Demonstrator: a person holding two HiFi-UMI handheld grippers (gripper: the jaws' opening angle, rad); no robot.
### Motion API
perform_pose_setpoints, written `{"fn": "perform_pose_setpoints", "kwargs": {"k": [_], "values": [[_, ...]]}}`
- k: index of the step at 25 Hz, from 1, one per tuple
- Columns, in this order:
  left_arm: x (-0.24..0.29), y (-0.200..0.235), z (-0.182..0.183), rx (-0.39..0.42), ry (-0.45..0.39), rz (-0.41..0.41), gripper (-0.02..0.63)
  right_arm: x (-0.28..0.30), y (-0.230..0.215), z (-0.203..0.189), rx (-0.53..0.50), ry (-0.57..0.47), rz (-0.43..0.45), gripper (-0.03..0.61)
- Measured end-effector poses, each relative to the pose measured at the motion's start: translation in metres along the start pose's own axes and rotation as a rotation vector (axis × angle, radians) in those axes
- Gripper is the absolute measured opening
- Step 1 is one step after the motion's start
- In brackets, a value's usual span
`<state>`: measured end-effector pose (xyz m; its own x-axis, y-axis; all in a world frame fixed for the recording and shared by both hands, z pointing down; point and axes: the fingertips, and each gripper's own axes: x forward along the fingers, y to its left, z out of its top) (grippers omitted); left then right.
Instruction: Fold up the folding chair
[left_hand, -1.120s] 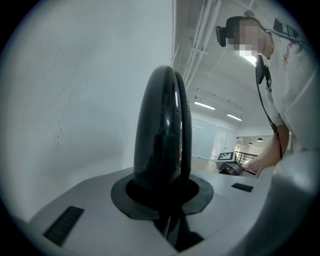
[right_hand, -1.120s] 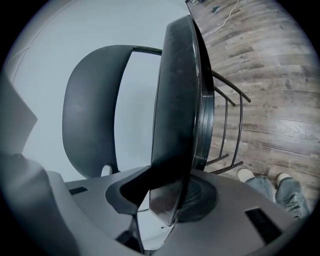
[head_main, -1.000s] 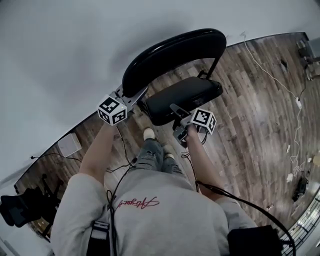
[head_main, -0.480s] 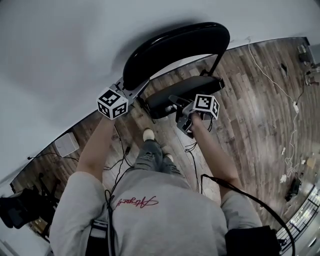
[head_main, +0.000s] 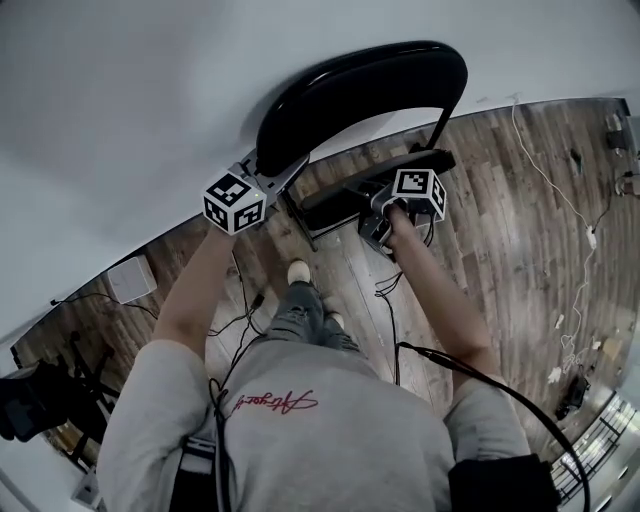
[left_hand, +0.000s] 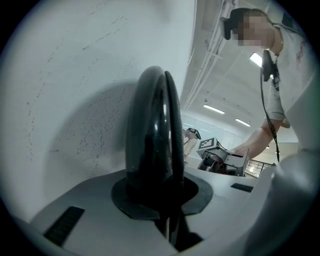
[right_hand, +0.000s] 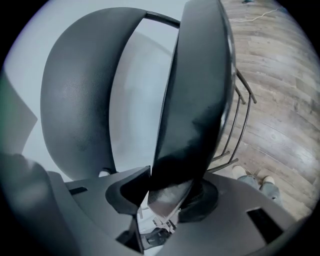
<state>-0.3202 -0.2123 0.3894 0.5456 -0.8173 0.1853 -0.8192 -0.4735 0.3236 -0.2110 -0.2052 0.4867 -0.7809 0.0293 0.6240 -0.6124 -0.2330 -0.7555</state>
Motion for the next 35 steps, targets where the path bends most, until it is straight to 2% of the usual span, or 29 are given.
{"fn": "perform_pose_setpoints", "kwargs": {"k": [3,5,13,30,32,35], "values": [[0.004,0.005,0.003,0.003,0.005,0.003,0.071,0.007,0.008,0.011,0.087,-0.061,0.028,0.15],[0.006,0.01,0.004,0.007,0.017,-0.016,0.071,0.012,0.011,0.015,0.109,-0.07,0.017,0.15],[0.007,0.015,0.007,0.038,0.035,-0.042,0.07,0.028,0.023,0.026,0.088,0.008,0.003,0.152],[0.007,0.021,0.012,0.127,0.026,-0.058,0.071,0.058,0.046,0.052,0.124,-0.066,0.007,0.173],[0.007,0.019,0.013,0.127,0.017,-0.067,0.072,0.058,0.048,0.052,0.1,-0.073,0.016,0.177],[0.007,0.019,0.016,0.074,-0.027,-0.073,0.087,0.055,0.049,0.05,0.027,-0.085,0.039,0.189]]}}
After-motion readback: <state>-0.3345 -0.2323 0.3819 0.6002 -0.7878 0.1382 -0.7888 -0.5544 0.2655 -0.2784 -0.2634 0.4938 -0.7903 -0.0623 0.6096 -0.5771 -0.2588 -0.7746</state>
